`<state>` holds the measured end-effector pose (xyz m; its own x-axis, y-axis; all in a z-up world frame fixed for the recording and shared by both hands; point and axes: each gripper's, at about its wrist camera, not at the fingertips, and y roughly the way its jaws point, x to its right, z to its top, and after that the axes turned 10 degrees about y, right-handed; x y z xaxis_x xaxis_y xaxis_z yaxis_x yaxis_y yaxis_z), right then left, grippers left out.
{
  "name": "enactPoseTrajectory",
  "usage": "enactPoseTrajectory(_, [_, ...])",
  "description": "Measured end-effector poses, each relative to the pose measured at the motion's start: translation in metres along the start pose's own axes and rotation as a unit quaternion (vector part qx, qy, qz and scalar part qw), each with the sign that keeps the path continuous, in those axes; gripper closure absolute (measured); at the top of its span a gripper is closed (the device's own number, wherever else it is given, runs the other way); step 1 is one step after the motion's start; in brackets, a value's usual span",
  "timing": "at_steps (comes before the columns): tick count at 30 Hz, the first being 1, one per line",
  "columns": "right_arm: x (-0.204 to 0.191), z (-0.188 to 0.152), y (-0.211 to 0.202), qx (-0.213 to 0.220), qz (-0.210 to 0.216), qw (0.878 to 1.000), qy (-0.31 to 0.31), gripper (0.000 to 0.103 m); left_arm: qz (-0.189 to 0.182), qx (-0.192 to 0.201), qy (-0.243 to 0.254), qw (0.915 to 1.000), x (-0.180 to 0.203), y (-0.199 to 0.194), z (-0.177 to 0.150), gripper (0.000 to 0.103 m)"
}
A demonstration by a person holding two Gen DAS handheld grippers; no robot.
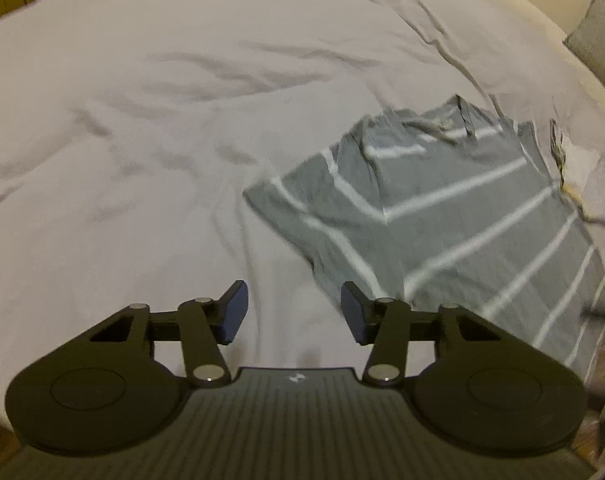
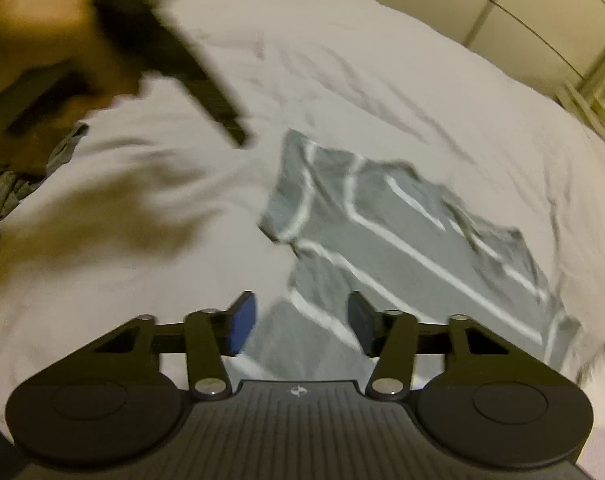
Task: Fold clothes
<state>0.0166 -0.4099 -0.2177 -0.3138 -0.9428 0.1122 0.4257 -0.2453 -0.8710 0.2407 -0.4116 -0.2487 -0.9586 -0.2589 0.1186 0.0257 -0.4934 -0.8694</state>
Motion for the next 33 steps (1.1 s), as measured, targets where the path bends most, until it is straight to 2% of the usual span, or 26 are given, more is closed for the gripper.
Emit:
enactPoseTrajectory(4, [-0.019, 0.017, 0.028, 0.002, 0.022, 0.999, -0.028, 0.063, -0.021, -0.001, -0.018, 0.9996, -0.023, 0.042, 0.023, 0.066])
enactPoseTrajectory(9, [-0.018, 0.031, 0.068, -0.007, 0.037, 0.999, -0.017, 0.063, -0.020, -0.006, -0.028, 0.9994, -0.044, 0.086, 0.043, 0.066])
enactPoseTrajectory(10, [-0.017, 0.033, 0.076, -0.008, 0.036, 0.999, -0.015, 0.063, -0.025, -0.009, -0.030, 0.9992, -0.049, 0.093, 0.045, 0.068])
enactPoseTrajectory(12, [-0.014, 0.037, 0.092, -0.010, 0.033, 0.999, -0.014, 0.063, -0.035, -0.015, -0.032, 0.9987, -0.057, 0.106, 0.048, 0.079])
enactPoseTrajectory(15, [-0.021, 0.038, 0.112, -0.013, 0.030, 0.998, -0.048, 0.063, -0.047, -0.022, -0.031, 0.9982, -0.065, 0.114, 0.046, 0.091])
enactPoseTrajectory(16, [-0.025, 0.037, 0.118, -0.017, 0.028, 0.998, -0.060, 0.063, -0.051, -0.024, -0.031, 0.9979, -0.067, 0.116, 0.045, 0.098])
enactPoseTrajectory(17, [-0.029, 0.036, 0.124, -0.021, 0.026, 0.997, -0.073, 0.063, -0.053, -0.027, -0.031, 0.9977, -0.070, 0.118, 0.044, 0.100])
enactPoseTrajectory(21, [-0.040, 0.034, 0.140, -0.013, 0.002, 0.994, -0.111, 0.063, -0.058, -0.030, -0.045, 0.9969, -0.077, 0.121, 0.041, 0.101])
enactPoseTrajectory(27, [-0.058, 0.025, 0.170, -0.011, -0.053, 0.980, -0.190, 0.063, -0.060, -0.027, -0.051, 0.9966, -0.079, 0.124, 0.041, 0.101])
enactPoseTrajectory(28, [-0.058, 0.025, 0.170, -0.007, -0.053, 0.980, -0.189, 0.067, -0.060, -0.026, -0.051, 0.9965, -0.080, 0.124, 0.041, 0.101])
enactPoseTrajectory(30, [-0.059, 0.025, 0.168, 0.005, -0.049, 0.982, -0.184, 0.086, -0.061, -0.024, -0.054, 0.9964, -0.081, 0.124, 0.040, 0.101])
enactPoseTrajectory(31, [-0.058, 0.025, 0.165, 0.013, -0.043, 0.983, -0.177, 0.102, -0.061, -0.023, -0.056, 0.9963, -0.082, 0.123, 0.040, 0.101])
enactPoseTrajectory(33, [-0.051, 0.029, 0.156, 0.027, -0.028, 0.989, -0.143, 0.099, -0.061, -0.021, -0.061, 0.9960, -0.082, 0.119, 0.040, 0.101])
